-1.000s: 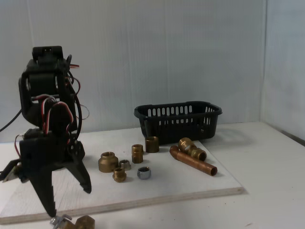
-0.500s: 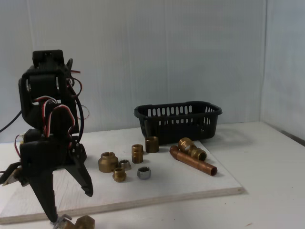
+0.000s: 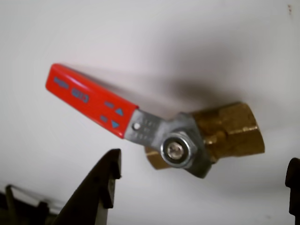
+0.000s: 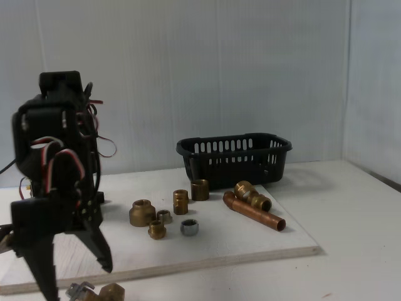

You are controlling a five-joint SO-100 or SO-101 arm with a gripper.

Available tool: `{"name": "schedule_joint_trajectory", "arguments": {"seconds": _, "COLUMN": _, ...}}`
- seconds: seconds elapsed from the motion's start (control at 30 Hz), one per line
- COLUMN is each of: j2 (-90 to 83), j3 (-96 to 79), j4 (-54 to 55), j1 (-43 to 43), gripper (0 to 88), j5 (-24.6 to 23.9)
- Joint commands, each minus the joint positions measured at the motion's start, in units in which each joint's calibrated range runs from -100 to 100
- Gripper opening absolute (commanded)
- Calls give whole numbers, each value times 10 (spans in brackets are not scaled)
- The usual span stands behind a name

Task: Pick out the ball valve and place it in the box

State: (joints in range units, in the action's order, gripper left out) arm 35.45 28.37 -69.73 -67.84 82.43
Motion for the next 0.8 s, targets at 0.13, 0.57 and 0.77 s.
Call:
{"name": "schedule_joint_trajectory", "arguments": {"seconds": 0.13, "j2": 10, "j3": 32, "j4": -1, "j1": -5, "gripper": 377, "j5": 2}}
{"name": "schedule_joint_trajectory", "arguments": {"seconds": 0.57, "j2": 21, "j3": 26, "j4": 0, "j1": -5, "gripper": 377, "j5": 2}}
{"name": "schedule_joint_trajectory", "arguments": {"seconds": 0.77, "j2": 35, "j3": 24, "j4": 12, "j1": -9, "gripper": 377, "j5": 10}}
